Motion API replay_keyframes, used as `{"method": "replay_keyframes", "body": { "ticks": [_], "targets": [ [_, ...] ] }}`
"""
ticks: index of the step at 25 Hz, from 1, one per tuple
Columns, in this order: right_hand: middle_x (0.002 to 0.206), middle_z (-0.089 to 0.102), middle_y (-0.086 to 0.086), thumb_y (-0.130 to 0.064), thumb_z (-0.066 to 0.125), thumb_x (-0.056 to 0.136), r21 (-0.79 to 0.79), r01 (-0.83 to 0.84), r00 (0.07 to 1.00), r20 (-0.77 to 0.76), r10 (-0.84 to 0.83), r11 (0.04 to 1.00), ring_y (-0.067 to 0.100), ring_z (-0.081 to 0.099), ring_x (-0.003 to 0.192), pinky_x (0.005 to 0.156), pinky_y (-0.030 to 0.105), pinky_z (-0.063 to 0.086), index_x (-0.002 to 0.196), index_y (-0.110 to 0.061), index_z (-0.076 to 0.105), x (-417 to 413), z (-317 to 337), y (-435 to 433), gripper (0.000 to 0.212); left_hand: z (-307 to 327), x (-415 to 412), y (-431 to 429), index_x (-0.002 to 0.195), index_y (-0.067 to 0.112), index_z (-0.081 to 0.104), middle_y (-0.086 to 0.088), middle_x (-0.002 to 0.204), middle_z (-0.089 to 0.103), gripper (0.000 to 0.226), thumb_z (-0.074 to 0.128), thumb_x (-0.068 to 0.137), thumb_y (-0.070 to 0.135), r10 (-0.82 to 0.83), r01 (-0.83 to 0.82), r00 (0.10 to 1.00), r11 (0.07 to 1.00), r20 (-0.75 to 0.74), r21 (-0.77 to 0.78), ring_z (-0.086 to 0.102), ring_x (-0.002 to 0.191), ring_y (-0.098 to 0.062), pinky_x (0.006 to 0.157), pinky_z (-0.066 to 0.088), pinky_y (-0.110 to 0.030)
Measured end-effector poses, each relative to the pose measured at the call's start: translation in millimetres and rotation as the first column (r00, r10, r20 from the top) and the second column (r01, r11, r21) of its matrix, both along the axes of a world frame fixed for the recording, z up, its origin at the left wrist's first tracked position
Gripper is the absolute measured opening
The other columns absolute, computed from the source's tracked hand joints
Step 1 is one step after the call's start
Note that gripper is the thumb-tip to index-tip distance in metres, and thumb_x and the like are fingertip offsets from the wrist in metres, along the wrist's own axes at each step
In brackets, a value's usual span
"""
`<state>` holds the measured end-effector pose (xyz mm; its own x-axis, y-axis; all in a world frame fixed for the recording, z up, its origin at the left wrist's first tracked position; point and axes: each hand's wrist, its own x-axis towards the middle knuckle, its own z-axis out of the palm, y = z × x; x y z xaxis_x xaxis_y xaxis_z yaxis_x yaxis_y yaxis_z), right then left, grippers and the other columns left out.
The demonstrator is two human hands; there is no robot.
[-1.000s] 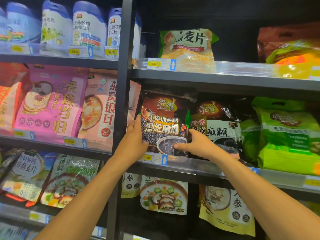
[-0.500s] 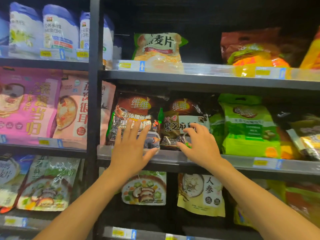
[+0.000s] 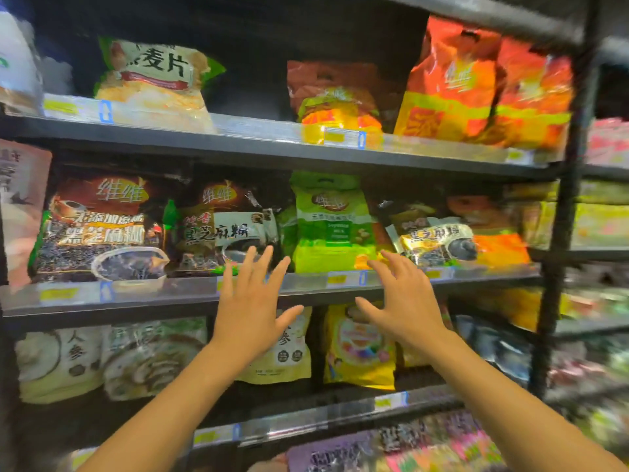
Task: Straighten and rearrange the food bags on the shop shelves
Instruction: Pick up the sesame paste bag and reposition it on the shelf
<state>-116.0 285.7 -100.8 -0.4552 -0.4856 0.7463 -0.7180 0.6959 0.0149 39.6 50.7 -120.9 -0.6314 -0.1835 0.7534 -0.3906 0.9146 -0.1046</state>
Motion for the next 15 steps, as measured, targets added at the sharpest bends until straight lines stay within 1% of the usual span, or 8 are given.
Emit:
{"method": "replay_keyframes", "body": {
  "ticks": [2,7,11,15],
  "targets": [
    [0.158,0.042,0.002,-0.071,0.053,0.083,0.012,0.069,0.997,0.017,-0.07,0.998,0.026,0.038,0.147,0.116,0.05,0.039,0.147,-0.031,0.049,-7,-5,48,0.076,-8,-20,39,0.163,0.028,0.028,-0.008,0.172,0.021,0.091,0.039,0.09,0.08,-0.036,0.035,0.999,0.999,0.034,0.016,0.013,0.16,-0.034,0.123,0.021,-0.065],
    [0.159,0.042,0.003,-0.073,0.049,0.082,0.023,0.199,0.977,0.071,-0.2,0.98,0.025,0.038,0.149,0.117,0.051,0.039,0.147,-0.028,0.051,-18,-19,160,0.079,-29,-59,138,0.165,0.03,0.021,-0.005,0.174,0.011,0.093,0.044,0.09,0.08,-0.154,0.15,0.985,0.987,0.078,0.056,0.004,0.162,-0.031,0.126,0.017,-0.063],
    [0.158,0.043,0.003,-0.073,0.043,0.079,0.002,0.233,0.966,0.11,-0.232,0.972,0.026,0.039,0.147,0.116,0.05,0.039,0.146,-0.028,0.052,-24,-26,216,0.081,-37,-78,184,0.164,0.031,0.026,-0.005,0.174,0.016,0.092,0.045,0.088,0.08,-0.215,0.208,0.975,0.972,0.063,0.107,0.01,0.161,-0.031,0.125,0.02,-0.063],
    [0.157,0.045,0.002,-0.073,0.04,0.079,-0.044,0.235,0.965,0.129,-0.228,0.971,0.024,0.039,0.146,0.117,0.048,0.037,0.145,-0.028,0.053,-38,-26,244,0.081,-37,-99,211,0.165,0.034,0.014,0.0,0.175,0.004,0.089,0.04,0.092,0.078,-0.248,0.237,0.966,0.963,0.079,0.125,-0.005,0.162,-0.027,0.128,0.006,-0.058]
  ]
}}
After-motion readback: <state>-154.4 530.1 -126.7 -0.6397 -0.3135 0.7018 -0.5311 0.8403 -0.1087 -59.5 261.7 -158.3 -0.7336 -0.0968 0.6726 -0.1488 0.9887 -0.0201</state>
